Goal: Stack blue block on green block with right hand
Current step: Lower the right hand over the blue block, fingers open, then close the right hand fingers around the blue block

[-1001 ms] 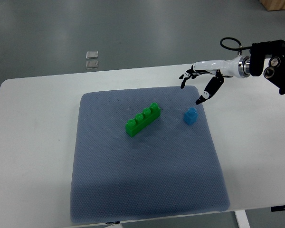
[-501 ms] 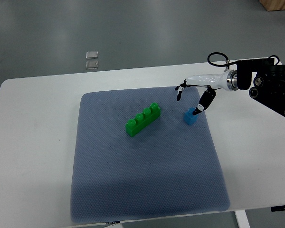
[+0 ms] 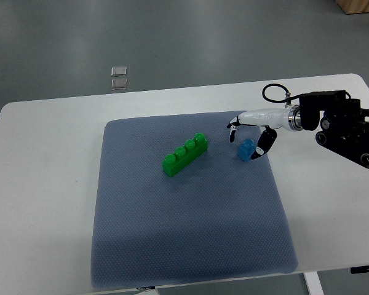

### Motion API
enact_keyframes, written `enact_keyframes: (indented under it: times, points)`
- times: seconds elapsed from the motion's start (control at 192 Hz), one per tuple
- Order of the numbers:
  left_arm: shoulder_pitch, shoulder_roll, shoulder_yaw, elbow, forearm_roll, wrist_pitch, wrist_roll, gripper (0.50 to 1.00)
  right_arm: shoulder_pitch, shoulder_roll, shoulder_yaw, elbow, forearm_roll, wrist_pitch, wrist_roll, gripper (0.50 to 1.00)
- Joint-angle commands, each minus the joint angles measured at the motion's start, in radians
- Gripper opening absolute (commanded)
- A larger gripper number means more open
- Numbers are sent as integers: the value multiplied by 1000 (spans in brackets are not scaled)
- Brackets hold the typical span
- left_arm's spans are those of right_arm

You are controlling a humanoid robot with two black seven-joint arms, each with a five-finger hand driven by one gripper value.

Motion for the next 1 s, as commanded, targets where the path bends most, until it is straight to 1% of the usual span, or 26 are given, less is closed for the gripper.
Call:
enact_keyframes:
  times: [0.0,0.104,0.151,0.229,0.266,0.334,0.386,0.396,0.449,0.506,0.532,0.657,0.996]
  points:
    - [0,0,0,-1,0,0,0,1000,-1,-1,-2,-3,-1,-1,0,864]
    - [0,0,0,-1,0,0,0,1000,-1,-1,-11,-3,-6,-1,0,838]
    - [0,0,0,-1,0,0,0,1000,-1,-1,-19,-6,-13,-4,0,832]
    - [0,0,0,-1,0,0,0,1000,-4,-1,-32,-7,-23,-30,0,829]
    - [0,0,0,1,0,0,0,1000,-5,-1,-40,-7,-24,-42,0,819]
    - [0,0,0,-1,0,0,0,1000,-5,-1,-43,-7,-24,-45,0,805]
    - [0,0,0,-1,0,0,0,1000,-5,-1,-43,-7,-24,-45,0,805]
    - [0,0,0,-1,0,0,0,1000,-5,-1,-43,-7,-24,-45,1,789]
    - [0,0,0,-1,0,0,0,1000,-5,-3,-43,-7,-26,-45,1,764]
    - [0,0,0,-1,0,0,0,1000,-5,-3,-43,-7,-30,-47,3,752]
    - [0,0,0,1,0,0,0,1000,-5,-3,-43,-7,-32,-47,6,727]
    - [0,0,0,1,0,0,0,1000,-2,-7,-43,-4,-32,-47,21,727]
    - [0,0,0,-1,0,0,0,1000,1,-9,-43,2,-33,-37,23,731]
